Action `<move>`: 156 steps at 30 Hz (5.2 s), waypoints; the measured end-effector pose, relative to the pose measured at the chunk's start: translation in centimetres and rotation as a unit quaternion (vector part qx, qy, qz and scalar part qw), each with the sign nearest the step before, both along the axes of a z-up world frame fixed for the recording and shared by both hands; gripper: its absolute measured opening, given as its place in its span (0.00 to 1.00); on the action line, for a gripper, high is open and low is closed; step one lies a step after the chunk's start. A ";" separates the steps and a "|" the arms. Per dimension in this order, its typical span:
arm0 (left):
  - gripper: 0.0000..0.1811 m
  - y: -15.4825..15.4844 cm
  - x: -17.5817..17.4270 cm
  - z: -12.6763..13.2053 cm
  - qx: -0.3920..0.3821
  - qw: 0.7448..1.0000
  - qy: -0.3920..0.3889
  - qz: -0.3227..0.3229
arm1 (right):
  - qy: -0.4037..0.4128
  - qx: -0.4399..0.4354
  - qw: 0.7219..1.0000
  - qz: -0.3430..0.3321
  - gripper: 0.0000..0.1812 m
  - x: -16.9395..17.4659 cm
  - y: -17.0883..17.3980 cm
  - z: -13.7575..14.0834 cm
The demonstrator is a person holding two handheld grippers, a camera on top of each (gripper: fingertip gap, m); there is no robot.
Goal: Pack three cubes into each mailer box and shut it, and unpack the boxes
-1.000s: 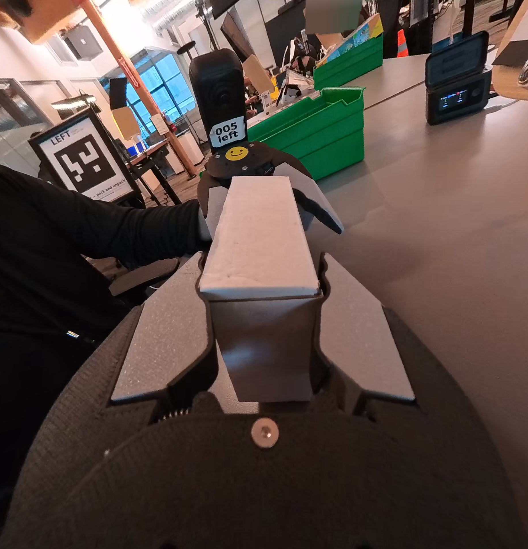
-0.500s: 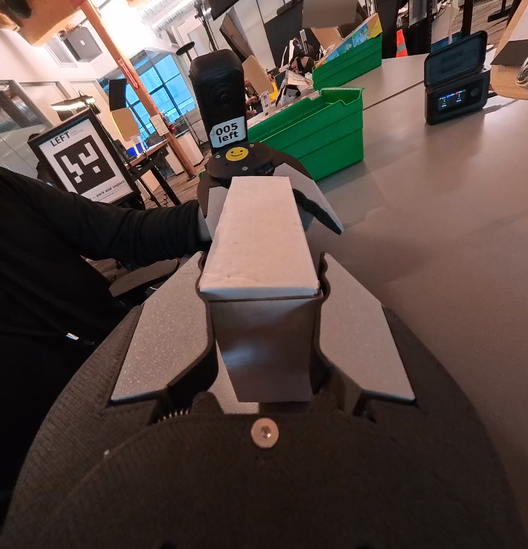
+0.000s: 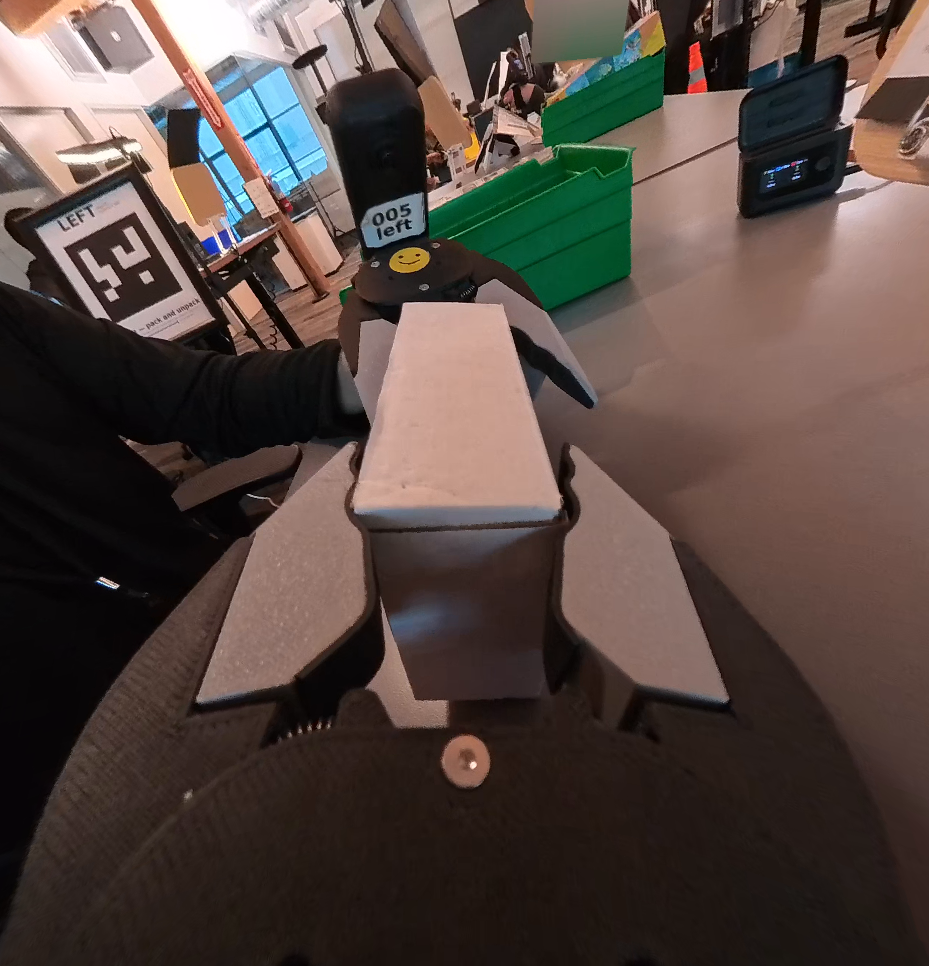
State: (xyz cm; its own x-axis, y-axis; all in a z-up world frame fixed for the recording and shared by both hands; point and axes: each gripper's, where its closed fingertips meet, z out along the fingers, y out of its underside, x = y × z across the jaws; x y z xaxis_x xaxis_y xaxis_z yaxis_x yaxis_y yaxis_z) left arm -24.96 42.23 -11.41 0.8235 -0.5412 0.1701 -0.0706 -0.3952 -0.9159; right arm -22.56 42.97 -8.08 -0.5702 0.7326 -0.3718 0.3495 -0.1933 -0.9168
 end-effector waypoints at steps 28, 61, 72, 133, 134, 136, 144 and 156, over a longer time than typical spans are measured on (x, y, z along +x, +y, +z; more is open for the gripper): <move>0.53 0.6 -0.3 0.0 0.015 0.999 0.026 0.019 | 0.036 0.084 0.993 -0.069 0.40 -0.3 1.6 0.8; 0.52 1.2 -1.8 0.0 -0.004 0.998 -0.004 0.064 | 0.132 0.384 0.877 -0.258 0.29 -1.1 3.3 3.9; 0.51 1.1 -2.0 -0.6 -0.010 0.995 0.058 0.075 | 0.148 0.529 0.781 -0.296 0.20 -1.2 3.1 4.2; 0.46 1.5 -2.8 -1.3 -0.004 0.965 0.230 0.127 | 0.188 0.621 0.704 -0.290 0.01 -2.2 0.0 3.9; 0.46 1.5 -2.8 -1.3 0.000 0.963 0.241 0.124 | 0.186 0.599 0.719 -0.299 0.01 -2.2 0.1 4.4; 0.46 1.4 -2.2 -1.3 0.019 0.952 0.286 0.108 | 0.206 0.558 0.731 -0.334 0.03 -1.8 0.6 6.3; 0.47 1.4 0.1 -0.9 0.113 0.907 0.402 0.057 | 0.237 0.525 0.686 -0.446 0.00 0.8 4.6 9.6; 0.46 1.6 0.2 -0.7 0.097 0.950 0.294 0.038 | 0.128 0.349 0.827 -0.422 0.00 0.3 8.0 6.6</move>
State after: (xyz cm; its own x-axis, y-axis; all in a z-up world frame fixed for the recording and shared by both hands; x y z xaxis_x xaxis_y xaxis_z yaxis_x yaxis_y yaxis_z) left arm -24.81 43.86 -12.16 0.7829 -0.4505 -0.4291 -0.5711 -0.2467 -0.7829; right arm -22.31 50.94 -1.45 0.2600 0.8948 0.3630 0.1375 0.3378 -0.9311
